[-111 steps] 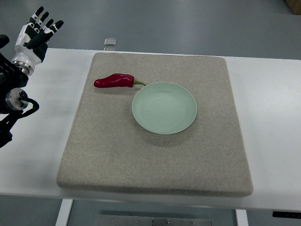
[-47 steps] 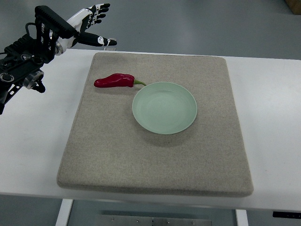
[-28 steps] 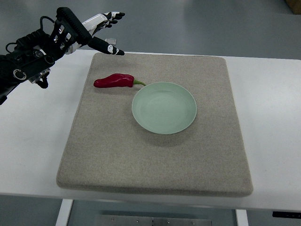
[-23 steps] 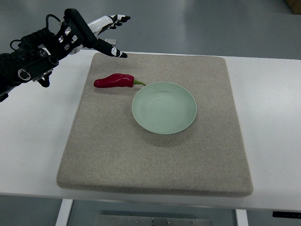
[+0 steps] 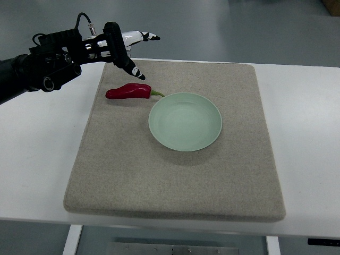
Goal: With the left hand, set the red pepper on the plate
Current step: 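Swing the left hand over the mat toward the red pepper, then lower the left hand down onto the red pepper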
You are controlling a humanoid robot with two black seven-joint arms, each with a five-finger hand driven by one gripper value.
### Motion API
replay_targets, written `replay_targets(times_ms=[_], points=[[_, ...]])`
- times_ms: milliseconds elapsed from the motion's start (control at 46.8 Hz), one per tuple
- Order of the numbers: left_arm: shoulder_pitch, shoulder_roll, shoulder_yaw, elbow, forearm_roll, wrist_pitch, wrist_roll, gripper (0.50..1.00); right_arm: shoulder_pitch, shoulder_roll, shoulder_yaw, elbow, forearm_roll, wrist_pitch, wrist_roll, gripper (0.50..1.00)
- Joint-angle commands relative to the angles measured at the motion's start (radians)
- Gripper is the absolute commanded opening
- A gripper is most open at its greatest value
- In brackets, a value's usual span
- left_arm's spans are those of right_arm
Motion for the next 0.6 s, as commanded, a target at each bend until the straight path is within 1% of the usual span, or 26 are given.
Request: replay_targets(times_ms=[0, 85, 150, 577], points=[[-0.013, -0.004, 0.037, 0.004, 0.000, -0.002, 0.053, 0.984, 0.000, 0.000, 0.000, 0.000, 0.000, 0.001, 0.000, 0.932], [-0.026, -0.004, 0.060, 0.002, 0.002, -0.003, 0.082, 0.984, 0.000, 0.000, 0.000, 0.000, 0.000, 0.000, 0.000, 0.932], [-0.027, -0.004, 0.066, 0.004, 0.005, -0.008, 0.087, 0.984, 0.000, 0.000, 0.000, 0.000, 0.000, 0.000, 0.000, 0.932], [-0.038, -0.002, 0.086, -0.032, 0.028, -0.069, 0.085, 0.981, 0.000, 0.000, 0.000, 0.000, 0.000, 0.000, 0.000, 0.932]])
